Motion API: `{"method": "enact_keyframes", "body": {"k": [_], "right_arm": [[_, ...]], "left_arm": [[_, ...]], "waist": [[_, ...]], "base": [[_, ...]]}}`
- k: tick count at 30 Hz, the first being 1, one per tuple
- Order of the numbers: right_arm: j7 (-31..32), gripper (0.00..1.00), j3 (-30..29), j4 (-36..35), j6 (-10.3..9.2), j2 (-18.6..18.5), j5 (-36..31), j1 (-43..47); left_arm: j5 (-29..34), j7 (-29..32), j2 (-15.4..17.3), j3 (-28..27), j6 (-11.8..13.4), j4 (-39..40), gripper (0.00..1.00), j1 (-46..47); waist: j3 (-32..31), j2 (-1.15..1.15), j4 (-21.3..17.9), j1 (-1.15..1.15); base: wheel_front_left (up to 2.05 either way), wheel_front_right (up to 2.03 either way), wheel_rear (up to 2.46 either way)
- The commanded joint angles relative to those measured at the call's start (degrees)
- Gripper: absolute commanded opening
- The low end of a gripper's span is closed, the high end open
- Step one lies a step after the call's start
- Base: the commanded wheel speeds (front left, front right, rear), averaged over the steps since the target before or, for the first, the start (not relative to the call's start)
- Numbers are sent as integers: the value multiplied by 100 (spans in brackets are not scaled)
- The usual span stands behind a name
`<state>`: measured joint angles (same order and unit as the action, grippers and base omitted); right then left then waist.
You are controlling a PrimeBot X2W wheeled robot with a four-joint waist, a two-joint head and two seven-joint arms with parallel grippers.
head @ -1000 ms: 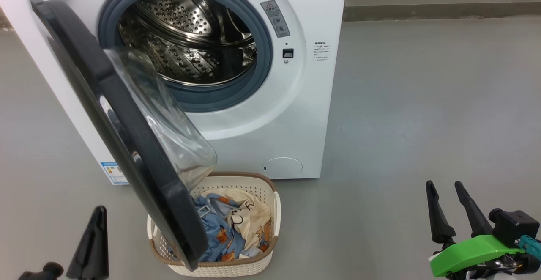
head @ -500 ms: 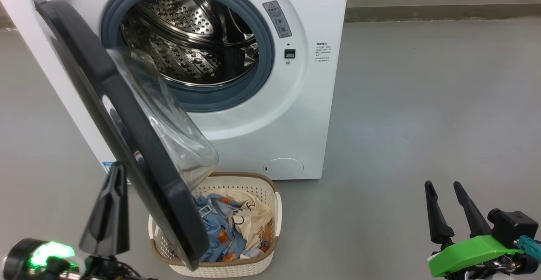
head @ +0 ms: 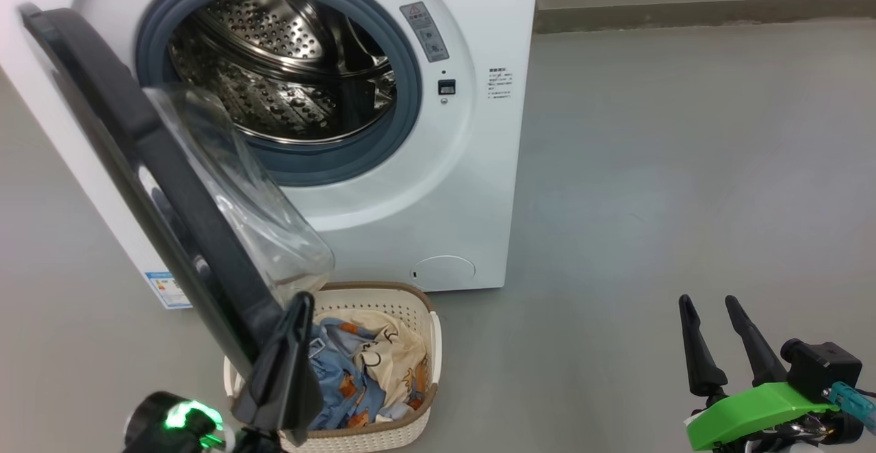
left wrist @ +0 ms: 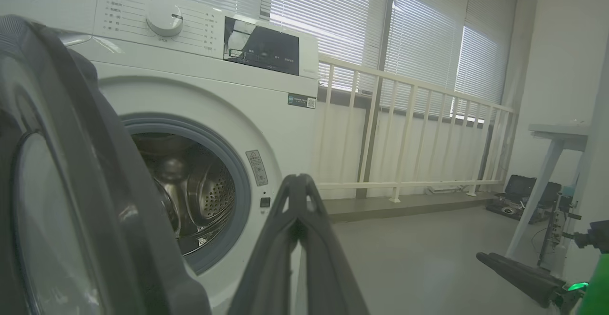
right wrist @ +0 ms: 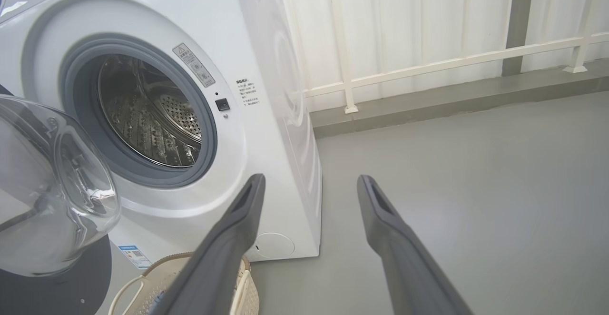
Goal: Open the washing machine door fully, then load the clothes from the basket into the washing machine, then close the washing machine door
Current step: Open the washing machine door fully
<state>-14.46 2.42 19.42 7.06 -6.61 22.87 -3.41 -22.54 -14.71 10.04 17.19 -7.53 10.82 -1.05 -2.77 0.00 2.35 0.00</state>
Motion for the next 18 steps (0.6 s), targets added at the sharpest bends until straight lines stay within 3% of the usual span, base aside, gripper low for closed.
{"method": "enact_keyframes", "body": {"k": [1,18], "right_arm": [[-53,100,142,-133,43,-48,-13,-148],[-53,100,176,-102,43,9,-26,-184]], "left_arm": [[-51,-29,37,-131,4,1,0,292],[-723,103,-29,86,6,-1440,0,664]], "waist": [[14,0,-50,0],[81,0,-266,0]], "base": [[0,0,0],[0,0,0]]}}
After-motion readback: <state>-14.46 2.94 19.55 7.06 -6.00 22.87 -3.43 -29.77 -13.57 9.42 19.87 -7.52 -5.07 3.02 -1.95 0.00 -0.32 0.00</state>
